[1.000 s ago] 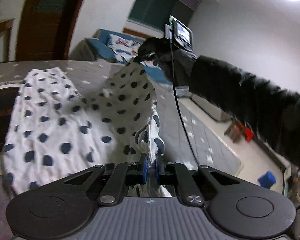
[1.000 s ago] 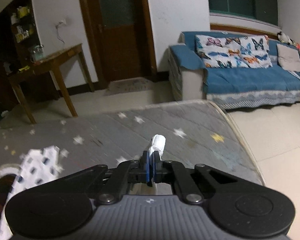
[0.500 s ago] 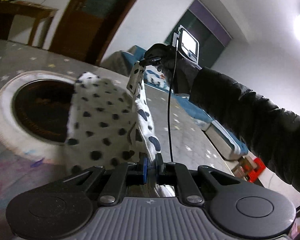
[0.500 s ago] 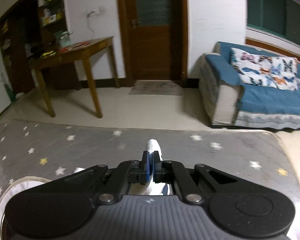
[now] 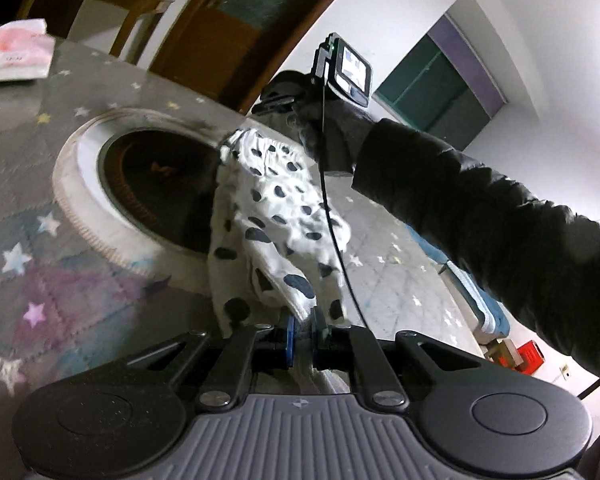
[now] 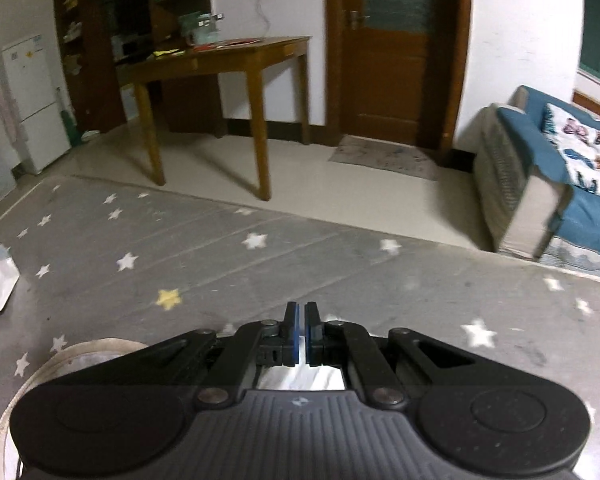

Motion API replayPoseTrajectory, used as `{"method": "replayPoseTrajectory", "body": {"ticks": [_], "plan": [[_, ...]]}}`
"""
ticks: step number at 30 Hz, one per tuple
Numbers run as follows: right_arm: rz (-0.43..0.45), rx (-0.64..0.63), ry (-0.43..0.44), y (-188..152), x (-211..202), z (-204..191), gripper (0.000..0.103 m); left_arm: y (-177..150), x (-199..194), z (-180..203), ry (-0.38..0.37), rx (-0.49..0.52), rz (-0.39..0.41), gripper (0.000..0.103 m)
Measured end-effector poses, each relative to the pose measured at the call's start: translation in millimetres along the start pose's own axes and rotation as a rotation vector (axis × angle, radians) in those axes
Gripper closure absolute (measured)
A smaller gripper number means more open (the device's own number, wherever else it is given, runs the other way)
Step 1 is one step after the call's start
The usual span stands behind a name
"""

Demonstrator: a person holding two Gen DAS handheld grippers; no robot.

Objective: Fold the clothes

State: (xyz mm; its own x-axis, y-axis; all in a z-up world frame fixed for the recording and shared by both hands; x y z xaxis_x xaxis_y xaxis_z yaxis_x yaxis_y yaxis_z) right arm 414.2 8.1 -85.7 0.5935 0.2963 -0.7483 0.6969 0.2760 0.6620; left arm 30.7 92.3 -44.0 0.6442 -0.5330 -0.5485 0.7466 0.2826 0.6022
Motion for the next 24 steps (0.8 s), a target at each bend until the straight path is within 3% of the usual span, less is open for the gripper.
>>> {"method": "replayPoseTrajectory", "body": {"ticks": [5, 16, 19, 24], "plan": [[-0.014, -0.018, 0.037, -1, 1, -10, 0.100, -5, -1, -8, 0.028, -0.010, -0.015, 0.094], [-0.162, 0.006, 0.085, -36, 10, 3, 0.093, -6, 2, -10, 0.040, 0.009, -0.022, 0.094], [-0.140, -0.011, 0.077, -36, 15, -3, 0.094, -6, 1, -12, 0.058, 0.011, -0.026, 0.094], [-0.125, 0.017, 0.179, -32, 3, -2, 0.092, -4, -7, -11, 0.087, 0.036, -0.021, 0.091]]}}
Point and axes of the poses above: each gripper's, at about its wrist camera, not at the fingertips, and x roughly the way its jaws point, z to its right, y to its top, the point moved 7 cm from there along x, roughly the way its jaws point, and after that the axes turned 5 degrees about -z, right-handed, at the moved point
